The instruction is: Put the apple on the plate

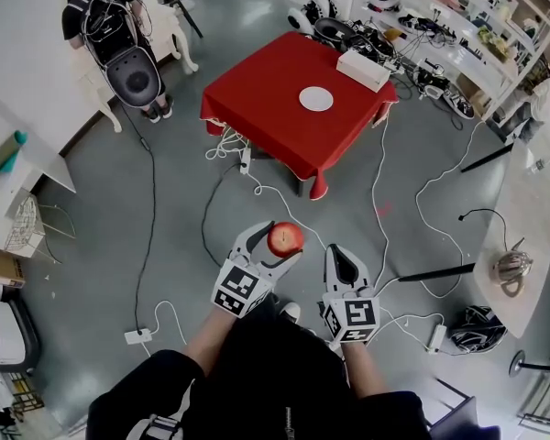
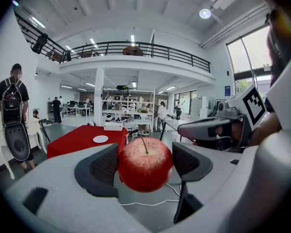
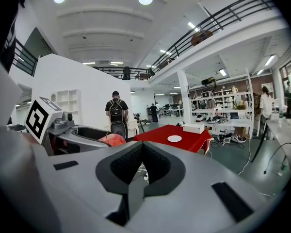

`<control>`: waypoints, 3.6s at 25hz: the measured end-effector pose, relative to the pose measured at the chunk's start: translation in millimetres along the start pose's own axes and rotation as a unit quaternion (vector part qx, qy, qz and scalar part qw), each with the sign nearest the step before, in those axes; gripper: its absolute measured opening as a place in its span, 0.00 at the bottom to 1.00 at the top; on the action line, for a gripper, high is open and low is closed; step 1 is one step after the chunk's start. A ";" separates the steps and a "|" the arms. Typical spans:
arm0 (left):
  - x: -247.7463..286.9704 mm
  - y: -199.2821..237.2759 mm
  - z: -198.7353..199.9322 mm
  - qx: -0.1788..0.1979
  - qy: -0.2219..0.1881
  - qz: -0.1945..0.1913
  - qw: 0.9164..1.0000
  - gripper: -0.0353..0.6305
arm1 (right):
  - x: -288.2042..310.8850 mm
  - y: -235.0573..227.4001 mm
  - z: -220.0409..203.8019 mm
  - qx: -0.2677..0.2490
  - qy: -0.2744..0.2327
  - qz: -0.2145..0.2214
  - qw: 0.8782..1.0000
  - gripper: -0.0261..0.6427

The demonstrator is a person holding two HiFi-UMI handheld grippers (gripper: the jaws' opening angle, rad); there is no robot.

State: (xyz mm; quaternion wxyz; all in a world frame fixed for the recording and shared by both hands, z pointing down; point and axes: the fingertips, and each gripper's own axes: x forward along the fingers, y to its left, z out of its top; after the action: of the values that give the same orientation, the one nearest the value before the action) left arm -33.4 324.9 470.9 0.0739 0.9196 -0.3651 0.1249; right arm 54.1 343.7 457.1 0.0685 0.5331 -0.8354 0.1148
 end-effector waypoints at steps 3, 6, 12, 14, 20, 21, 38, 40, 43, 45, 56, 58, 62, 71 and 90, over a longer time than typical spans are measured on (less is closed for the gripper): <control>-0.4 -5.6 -2.1 0.000 0.003 -0.001 1.000 0.58 | -5.1 -0.7 -3.0 0.001 0.002 0.000 1.000 0.06; -0.2 -8.4 -3.0 0.000 0.004 -0.003 1.000 0.58 | -8.1 0.0 -4.7 0.001 0.003 0.000 1.000 0.06; 5.0 -9.3 -3.0 -0.001 0.004 -0.003 1.000 0.58 | -9.0 -5.2 -7.0 0.004 0.005 -0.003 1.000 0.06; 8.1 -8.4 -4.1 -0.002 0.005 -0.005 1.000 0.58 | -6.9 -7.2 -7.2 0.004 0.005 -0.004 1.000 0.06; 22.0 -1.2 -0.4 -0.003 -0.002 -0.013 1.000 0.58 | 2.9 -14.2 -6.4 0.004 0.008 -0.011 1.000 0.06; 24.9 0.8 0.7 -0.003 -0.002 -0.016 1.000 0.58 | 5.2 -15.5 -5.5 0.004 0.009 -0.013 1.000 0.06; 81.4 62.3 13.1 -0.005 0.015 -0.036 0.999 0.58 | 80.8 -45.4 11.7 0.009 0.022 -0.022 0.999 0.06; 87.7 70.2 11.2 -0.009 0.018 -0.036 0.999 0.58 | 89.6 -46.9 11.3 0.009 0.026 -0.019 0.999 0.06; 101.5 84.5 12.7 -0.010 0.020 -0.039 0.999 0.58 | 105.6 -52.7 15.6 0.006 0.028 -0.018 0.999 0.06; 111.5 94.4 18.0 -0.007 0.018 -0.042 0.999 0.58 | 117.1 -58.5 20.5 0.005 0.028 -0.020 0.999 0.06; 163.5 148.0 42.7 0.006 0.013 -0.060 0.998 0.58 | 181.2 -88.8 45.2 0.004 0.021 -0.037 0.999 0.06; 170.0 157.0 44.8 0.004 0.011 -0.061 0.998 0.58 | 190.8 -91.4 48.1 0.005 0.021 -0.040 0.999 0.06; 181.2 172.6 45.2 0.003 0.014 -0.068 0.998 0.58 | 209.4 -95.2 53.0 0.004 0.024 -0.044 0.999 0.06; 206.3 210.7 45.0 0.008 0.027 -0.076 0.997 0.58 | 255.1 -106.3 60.3 0.002 0.029 -0.051 0.998 0.06; 304.6 282.5 59.9 0.005 0.044 -0.083 0.996 0.58 | 354.5 -178.6 79.7 0.016 0.035 -0.057 0.998 0.06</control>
State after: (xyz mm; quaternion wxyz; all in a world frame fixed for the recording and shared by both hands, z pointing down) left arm -3.9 -91.7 512.6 0.0953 0.9406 -0.2835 0.1608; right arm 67.0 -60.0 485.4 0.0956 0.5763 -0.7991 0.1424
